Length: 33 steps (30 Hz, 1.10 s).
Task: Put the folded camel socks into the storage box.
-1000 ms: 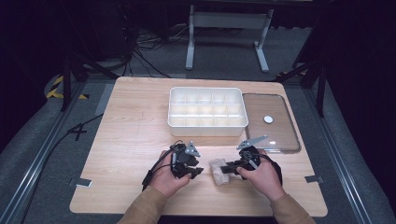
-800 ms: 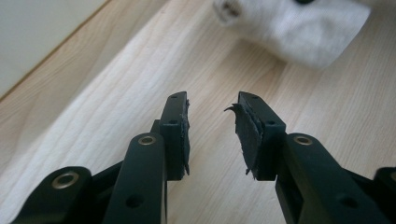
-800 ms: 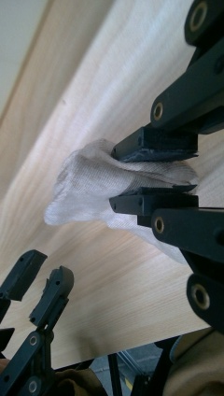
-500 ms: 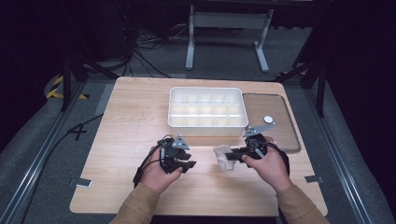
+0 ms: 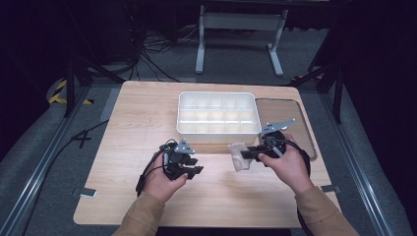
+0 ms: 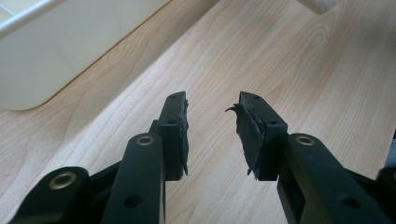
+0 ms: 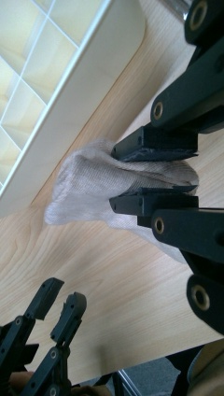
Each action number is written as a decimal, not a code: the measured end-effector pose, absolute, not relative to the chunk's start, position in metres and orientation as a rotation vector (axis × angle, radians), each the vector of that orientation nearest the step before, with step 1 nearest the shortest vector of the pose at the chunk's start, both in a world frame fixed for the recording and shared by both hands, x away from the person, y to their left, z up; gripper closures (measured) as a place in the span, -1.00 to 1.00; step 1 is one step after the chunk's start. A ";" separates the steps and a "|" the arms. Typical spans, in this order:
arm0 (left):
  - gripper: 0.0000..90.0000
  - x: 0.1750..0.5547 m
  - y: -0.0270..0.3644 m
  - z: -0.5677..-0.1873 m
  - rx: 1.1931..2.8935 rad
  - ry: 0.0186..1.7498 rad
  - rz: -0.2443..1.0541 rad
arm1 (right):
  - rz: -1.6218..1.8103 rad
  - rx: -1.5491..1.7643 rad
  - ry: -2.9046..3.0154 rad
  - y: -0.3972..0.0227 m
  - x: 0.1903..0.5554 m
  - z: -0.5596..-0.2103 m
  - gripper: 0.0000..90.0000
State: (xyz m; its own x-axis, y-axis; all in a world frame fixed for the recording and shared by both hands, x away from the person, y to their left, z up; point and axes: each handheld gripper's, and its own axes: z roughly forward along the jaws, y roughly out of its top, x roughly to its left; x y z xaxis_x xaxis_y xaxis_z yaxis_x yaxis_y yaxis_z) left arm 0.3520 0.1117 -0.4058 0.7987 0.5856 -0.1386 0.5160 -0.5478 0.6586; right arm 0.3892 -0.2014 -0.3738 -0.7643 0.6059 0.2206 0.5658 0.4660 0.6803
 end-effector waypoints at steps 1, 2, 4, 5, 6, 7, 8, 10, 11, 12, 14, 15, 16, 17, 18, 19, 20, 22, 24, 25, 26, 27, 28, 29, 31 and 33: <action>0.41 0.352 0.112 -0.406 2.269 0.812 0.127 | 1.193 1.061 2.644 -0.202 0.390 -0.372 0.69; 0.41 0.352 0.112 -0.406 2.265 0.817 0.123 | 1.192 1.058 2.641 -0.203 0.390 -0.372 0.70; 0.40 0.353 0.113 -0.406 2.265 0.815 0.124 | 1.188 1.055 2.640 -0.204 0.390 -0.371 0.69; 0.40 0.353 0.114 -0.406 2.267 0.811 0.125 | 1.185 1.054 2.640 -0.204 0.390 -0.371 0.69; 0.40 0.353 0.114 -0.406 2.264 0.816 0.124 | 1.179 1.052 2.644 -0.204 0.391 -0.371 0.69; 0.40 0.353 0.114 -0.406 2.265 0.816 0.124 | 1.173 1.050 2.643 -0.204 0.391 -0.370 0.69; 0.40 0.353 0.114 -0.406 2.264 0.816 0.124 | 1.173 1.053 2.642 -0.204 0.391 -0.370 0.69; 0.40 0.353 0.114 -0.406 2.263 0.819 0.120 | 1.168 1.054 2.642 -0.205 0.391 -0.369 0.69; 0.40 0.353 0.114 -0.406 2.265 0.820 0.122 | 1.149 1.037 2.638 -0.205 0.393 -0.367 0.69; 0.40 0.353 0.114 -0.406 2.265 0.820 0.122 | 1.149 1.037 2.638 -0.205 0.393 -0.367 0.69; 0.40 0.353 0.114 -0.406 2.267 0.822 0.121 | 1.132 1.028 2.635 -0.206 0.395 -0.365 0.69; 0.40 0.353 0.115 -0.406 2.267 0.822 0.121 | 1.123 1.022 2.632 -0.206 0.396 -0.364 0.69; 0.40 0.353 0.115 -0.406 2.268 0.823 0.121 | 1.118 1.021 2.629 -0.206 0.397 -0.362 0.69; 0.39 0.353 0.115 -0.406 2.267 0.823 0.121 | 1.103 1.007 2.627 -0.206 0.398 -0.361 0.69; 0.39 0.353 0.115 -0.406 2.266 0.821 0.122 | 1.089 1.001 2.628 -0.206 0.399 -0.360 0.69; 0.39 0.353 0.115 -0.406 2.265 0.823 0.124 | 1.073 0.987 2.626 -0.207 0.400 -0.358 0.69; 0.39 0.353 0.115 -0.406 2.265 0.823 0.124 | 1.073 0.987 2.626 -0.207 0.400 -0.358 0.69; 0.39 0.353 0.115 -0.406 2.265 0.822 0.122 | 1.039 0.947 2.626 -0.207 0.405 -0.354 0.69; 0.39 0.353 0.115 -0.406 2.265 0.822 0.123 | 1.009 0.935 2.618 -0.208 0.409 -0.351 0.69; 0.39 0.353 0.115 -0.406 2.263 0.824 0.122 | 1.005 0.926 2.620 -0.209 0.411 -0.350 0.69; 0.39 0.353 0.116 -0.406 2.263 0.824 0.122 | 0.996 0.928 2.619 -0.210 0.413 -0.348 0.69; 0.39 0.353 0.116 -0.406 2.262 0.823 0.121 | 0.993 0.926 2.618 -0.210 0.415 -0.347 0.69; 0.39 0.353 0.116 -0.406 2.263 0.823 0.124 | 0.990 0.919 2.619 -0.210 0.417 -0.345 0.69; 0.39 0.354 0.116 -0.406 2.264 0.823 0.124 | 0.981 0.917 2.619 -0.210 0.419 -0.344 0.69; 0.39 0.353 0.117 -0.406 2.261 0.828 0.120 | 0.978 0.908 2.622 -0.211 0.421 -0.343 0.69; 0.38 0.353 0.118 -0.406 2.254 0.824 0.119 | 0.964 0.890 2.624 -0.211 0.427 -0.339 0.68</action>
State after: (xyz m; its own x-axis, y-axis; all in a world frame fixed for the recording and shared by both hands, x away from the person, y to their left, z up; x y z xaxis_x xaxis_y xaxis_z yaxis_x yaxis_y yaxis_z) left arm 0.3534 0.1178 -0.4058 0.7911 0.5930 -0.1499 0.5261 -0.5348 0.6612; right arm 0.4269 -0.2112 -0.3385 -0.7963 0.6048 0.0126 0.4690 0.6040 0.6443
